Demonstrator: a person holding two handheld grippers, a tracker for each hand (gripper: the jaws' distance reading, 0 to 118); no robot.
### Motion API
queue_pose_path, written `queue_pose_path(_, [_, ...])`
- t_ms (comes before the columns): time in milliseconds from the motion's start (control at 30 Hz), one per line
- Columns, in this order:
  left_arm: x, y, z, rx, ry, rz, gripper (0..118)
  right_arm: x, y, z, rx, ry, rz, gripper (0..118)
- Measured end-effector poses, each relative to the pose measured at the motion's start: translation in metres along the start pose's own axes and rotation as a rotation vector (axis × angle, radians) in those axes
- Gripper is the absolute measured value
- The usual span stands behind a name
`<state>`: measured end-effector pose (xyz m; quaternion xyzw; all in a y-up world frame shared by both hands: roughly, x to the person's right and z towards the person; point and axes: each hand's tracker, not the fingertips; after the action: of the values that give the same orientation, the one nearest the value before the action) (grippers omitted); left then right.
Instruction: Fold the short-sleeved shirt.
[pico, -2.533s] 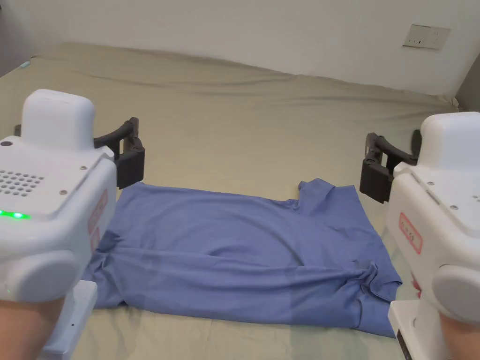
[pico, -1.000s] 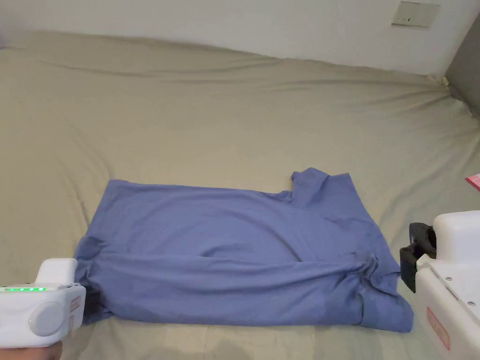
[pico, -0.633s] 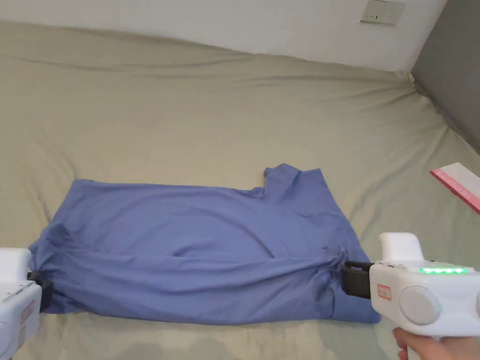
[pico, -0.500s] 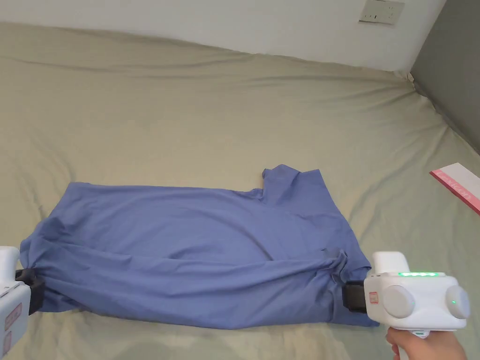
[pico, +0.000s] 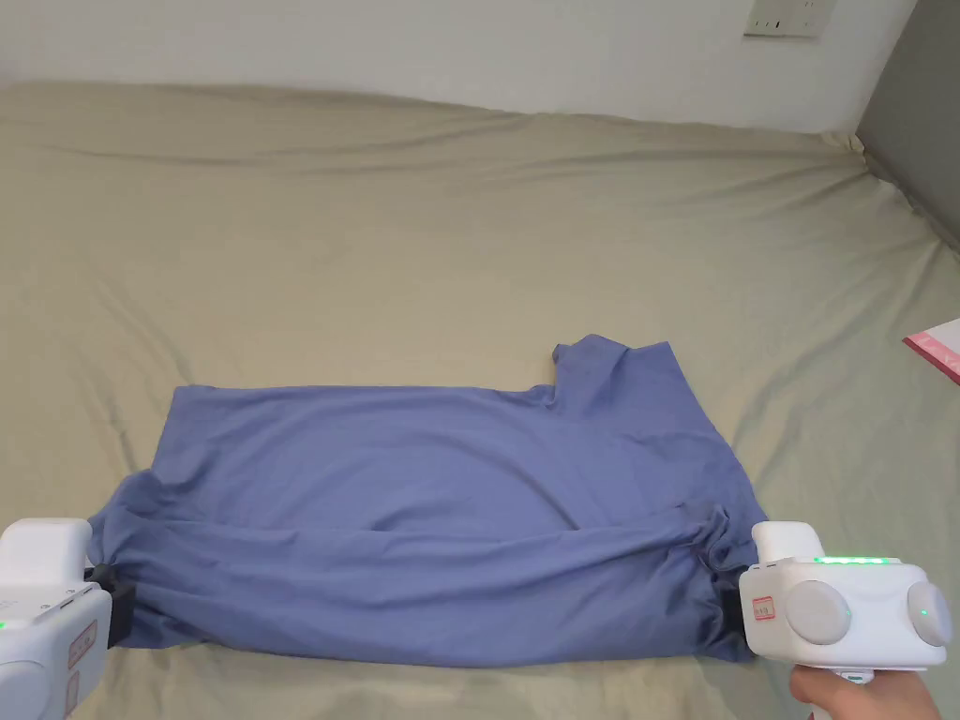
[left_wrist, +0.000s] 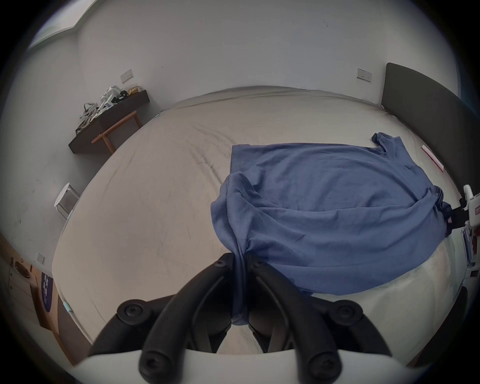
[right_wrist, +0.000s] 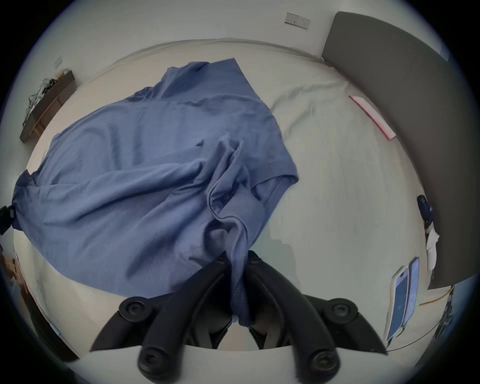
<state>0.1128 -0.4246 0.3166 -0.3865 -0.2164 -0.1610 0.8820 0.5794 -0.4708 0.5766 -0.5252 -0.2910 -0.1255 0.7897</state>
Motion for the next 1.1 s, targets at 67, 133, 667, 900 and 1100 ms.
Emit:
queue_pose_path(67, [-0.004, 0.002, 0.007, 0.008, -0.008, 0.003, 8, 0.002, 0.002, 0.018, 0.036, 0.014, -0.011, 9])
queue_pose_path(133, [-0.007, 0.006, 0.022, 0.034, -0.023, 0.011, 8, 0.006, 0.004, 0.045, 0.056, 0.056, -0.018, 9])
queue_pose_path(667, [-0.032, -0.051, 0.074, -0.093, -0.032, -0.108, 8, 0.03, -0.072, 0.124, -0.053, 0.108, -0.018, 9])
queue_pose_path(900, [-0.024, -0.106, 0.028, -0.265, -0.027, -0.159, 8, 0.023, -0.12, 0.046, -0.2, 0.049, 0.026, 9])
queue_pose_path(1100, [-0.015, -0.103, 0.026, -0.266, -0.013, -0.223, 9, 0.017, -0.116, 0.048, -0.176, -0.046, 0.067, 49])
